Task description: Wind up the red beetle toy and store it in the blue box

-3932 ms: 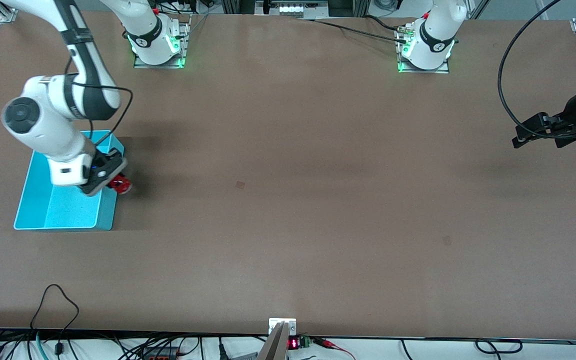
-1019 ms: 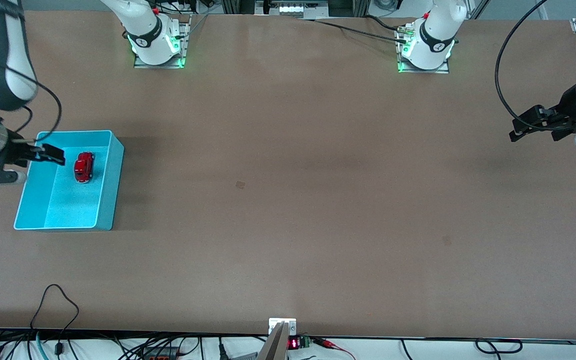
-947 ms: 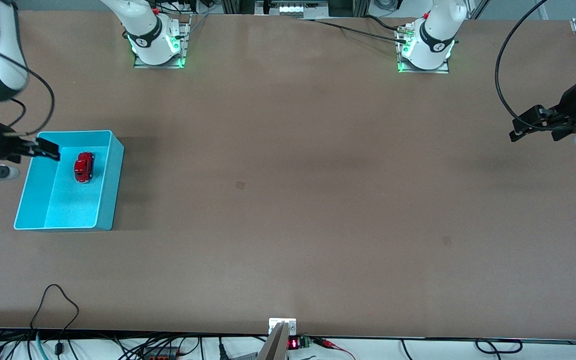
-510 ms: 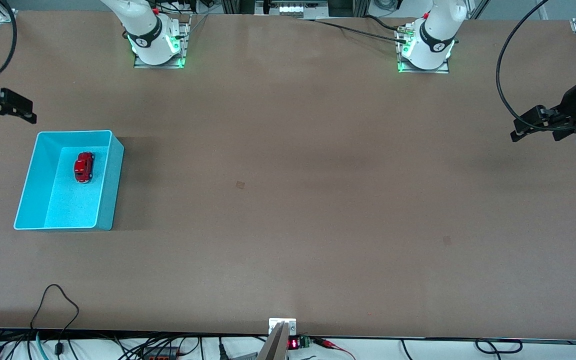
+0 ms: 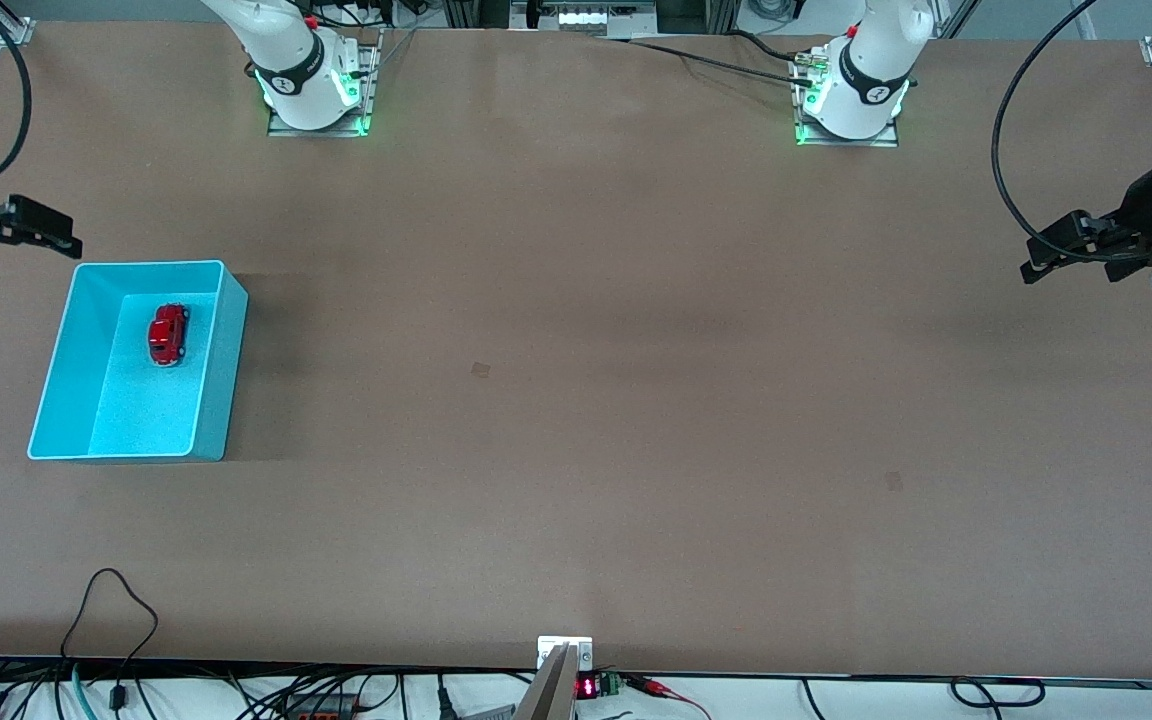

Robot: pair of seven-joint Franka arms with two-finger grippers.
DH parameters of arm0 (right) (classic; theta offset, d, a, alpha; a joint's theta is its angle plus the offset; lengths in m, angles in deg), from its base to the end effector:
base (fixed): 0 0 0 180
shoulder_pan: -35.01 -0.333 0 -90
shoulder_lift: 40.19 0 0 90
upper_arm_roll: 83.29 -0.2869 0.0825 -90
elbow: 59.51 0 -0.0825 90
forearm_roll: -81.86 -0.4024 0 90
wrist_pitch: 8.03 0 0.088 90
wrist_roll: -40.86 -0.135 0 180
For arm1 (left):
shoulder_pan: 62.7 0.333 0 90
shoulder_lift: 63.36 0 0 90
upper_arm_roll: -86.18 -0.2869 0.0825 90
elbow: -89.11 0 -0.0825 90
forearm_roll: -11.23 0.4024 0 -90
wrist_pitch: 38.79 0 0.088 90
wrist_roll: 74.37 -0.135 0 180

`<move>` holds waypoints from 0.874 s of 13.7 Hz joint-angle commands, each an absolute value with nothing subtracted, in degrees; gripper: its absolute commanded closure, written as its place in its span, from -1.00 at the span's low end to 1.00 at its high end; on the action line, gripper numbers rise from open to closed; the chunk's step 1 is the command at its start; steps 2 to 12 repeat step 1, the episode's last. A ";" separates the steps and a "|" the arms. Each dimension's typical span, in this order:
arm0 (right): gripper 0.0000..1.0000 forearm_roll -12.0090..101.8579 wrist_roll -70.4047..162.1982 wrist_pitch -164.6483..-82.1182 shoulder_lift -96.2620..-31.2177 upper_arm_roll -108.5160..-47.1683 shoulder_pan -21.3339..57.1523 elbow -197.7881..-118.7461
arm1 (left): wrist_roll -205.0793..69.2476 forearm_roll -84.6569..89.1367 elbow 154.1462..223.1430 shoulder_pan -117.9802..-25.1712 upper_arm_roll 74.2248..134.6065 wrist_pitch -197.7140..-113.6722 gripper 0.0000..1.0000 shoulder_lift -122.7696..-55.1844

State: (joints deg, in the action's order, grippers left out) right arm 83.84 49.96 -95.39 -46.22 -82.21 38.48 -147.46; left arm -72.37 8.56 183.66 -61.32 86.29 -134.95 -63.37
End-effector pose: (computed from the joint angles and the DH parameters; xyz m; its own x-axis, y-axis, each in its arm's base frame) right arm 0.5890 -0.0513 0.5199 0.9898 0.0781 -0.1195 0.0808 -0.9966 0.0178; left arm 0.5820 0.0071 0.5378 0.9977 0.0620 0.0262 0.0607 -0.9970 0.0474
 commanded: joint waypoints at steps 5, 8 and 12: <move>-1.00 83.44 49.30 -95.39 -46.08 -82.59 38.87 -146.96 | -72.78 8.68 183.15 -61.03 86.44 -134.16 -1.00 -63.09; -1.00 83.44 49.30 -95.39 -46.08 -82.59 38.87 -146.96 | -72.78 8.68 183.15 -61.03 86.44 -134.16 -1.00 -63.09; -1.00 83.44 49.30 -95.39 -46.08 -82.59 38.87 -146.96 | -72.78 8.68 183.15 -61.03 86.44 -134.16 -1.00 -63.09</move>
